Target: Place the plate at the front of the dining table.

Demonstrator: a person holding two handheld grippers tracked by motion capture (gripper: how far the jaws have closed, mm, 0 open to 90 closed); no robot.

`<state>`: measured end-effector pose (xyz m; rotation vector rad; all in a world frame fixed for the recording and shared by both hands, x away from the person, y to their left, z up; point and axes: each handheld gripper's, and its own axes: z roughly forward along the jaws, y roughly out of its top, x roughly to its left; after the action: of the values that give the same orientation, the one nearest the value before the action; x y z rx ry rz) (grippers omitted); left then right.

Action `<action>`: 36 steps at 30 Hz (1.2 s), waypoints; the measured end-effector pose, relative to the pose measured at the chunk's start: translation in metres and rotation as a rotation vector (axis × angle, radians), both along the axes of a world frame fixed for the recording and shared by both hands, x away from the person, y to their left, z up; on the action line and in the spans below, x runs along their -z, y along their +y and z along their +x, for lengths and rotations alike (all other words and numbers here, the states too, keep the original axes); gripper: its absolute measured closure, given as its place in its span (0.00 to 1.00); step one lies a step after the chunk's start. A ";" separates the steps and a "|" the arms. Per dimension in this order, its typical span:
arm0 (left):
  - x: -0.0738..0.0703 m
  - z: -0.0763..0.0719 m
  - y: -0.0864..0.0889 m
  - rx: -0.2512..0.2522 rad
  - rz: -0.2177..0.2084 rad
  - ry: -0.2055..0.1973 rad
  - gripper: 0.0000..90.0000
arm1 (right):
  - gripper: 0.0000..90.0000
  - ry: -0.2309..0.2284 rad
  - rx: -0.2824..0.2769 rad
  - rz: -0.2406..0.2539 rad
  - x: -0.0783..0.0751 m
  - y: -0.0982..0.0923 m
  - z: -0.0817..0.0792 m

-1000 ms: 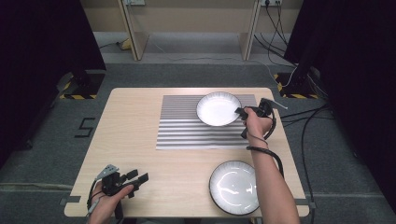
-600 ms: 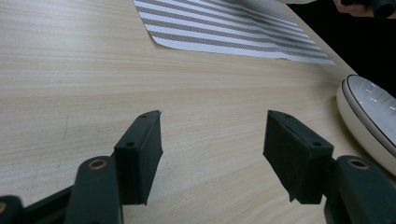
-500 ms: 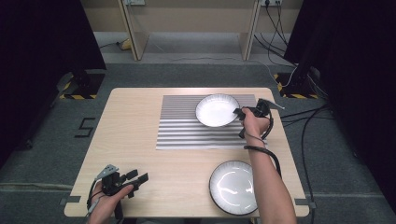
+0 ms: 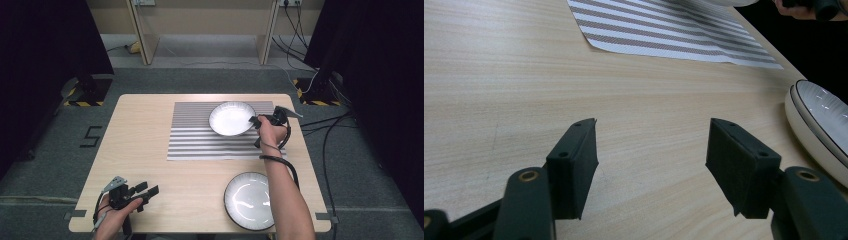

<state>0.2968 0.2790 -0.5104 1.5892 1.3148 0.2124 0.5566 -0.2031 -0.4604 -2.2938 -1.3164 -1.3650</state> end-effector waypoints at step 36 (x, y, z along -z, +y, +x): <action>0.001 0.000 0.000 0.003 0.001 0.005 0.41 | 0.85 0.028 0.016 -0.020 0.014 0.010 0.007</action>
<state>0.2966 0.2791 -0.5116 1.5935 1.3165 0.2073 0.5637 -0.1934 -0.4746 -2.3330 -1.3121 -1.3261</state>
